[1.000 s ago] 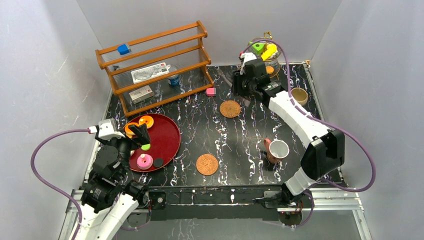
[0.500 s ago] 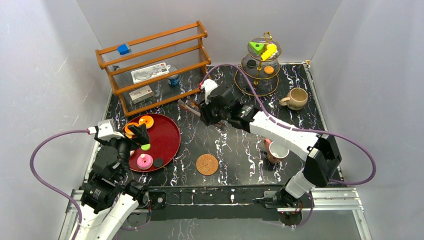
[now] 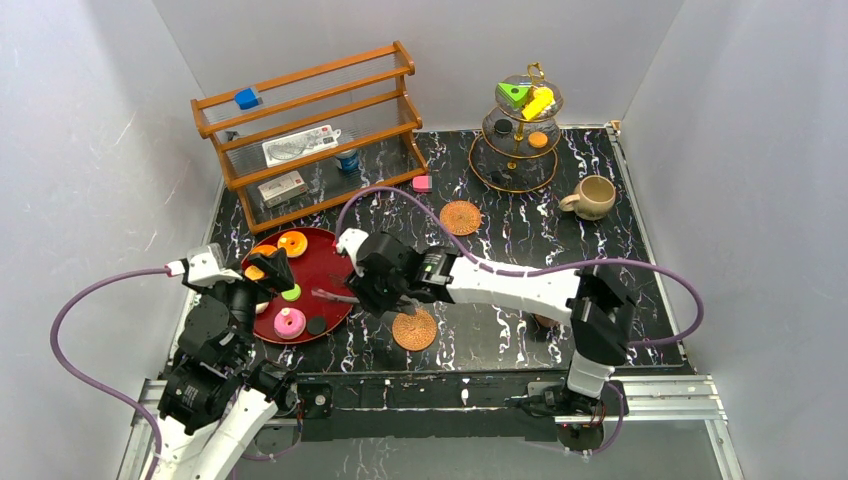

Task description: Serve the afternoon tea

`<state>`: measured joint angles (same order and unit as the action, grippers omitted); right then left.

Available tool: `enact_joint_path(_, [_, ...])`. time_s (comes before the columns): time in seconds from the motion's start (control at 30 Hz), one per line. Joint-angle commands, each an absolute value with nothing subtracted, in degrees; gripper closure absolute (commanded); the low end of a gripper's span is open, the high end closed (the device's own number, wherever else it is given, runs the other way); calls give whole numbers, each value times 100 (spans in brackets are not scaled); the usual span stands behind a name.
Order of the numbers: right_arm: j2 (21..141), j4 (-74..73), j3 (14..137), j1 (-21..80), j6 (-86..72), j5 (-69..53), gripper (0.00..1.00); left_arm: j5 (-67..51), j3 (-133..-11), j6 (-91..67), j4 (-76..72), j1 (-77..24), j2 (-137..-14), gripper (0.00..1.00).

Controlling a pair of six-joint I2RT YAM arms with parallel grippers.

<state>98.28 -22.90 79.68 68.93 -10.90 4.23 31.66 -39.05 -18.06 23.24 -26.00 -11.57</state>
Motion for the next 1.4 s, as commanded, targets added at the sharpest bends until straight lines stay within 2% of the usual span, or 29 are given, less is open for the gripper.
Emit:
enact_joint_path(0.0, [9957, -2483, 8441, 7142, -1129, 396, 47, 3372, -3920, -1872, 2274, -2619, -1056, 6])
enact_joint_path(0.63, [10487, -2864, 8743, 7437, -937, 189, 46, 3440, -3926, -1925, 2336, -2619, -1002, 6])
enact_joint_path(1.1, [10749, -3584, 9127, 7453, -1158, 1217, 46, 3462, -3918, -1933, 2340, -2619, -1013, 6])
enact_joint_path(1.37, [10506, -3288, 9072, 7453, -1150, 824, 46, 3473, -3921, -1934, 2349, -2619, -986, 6])
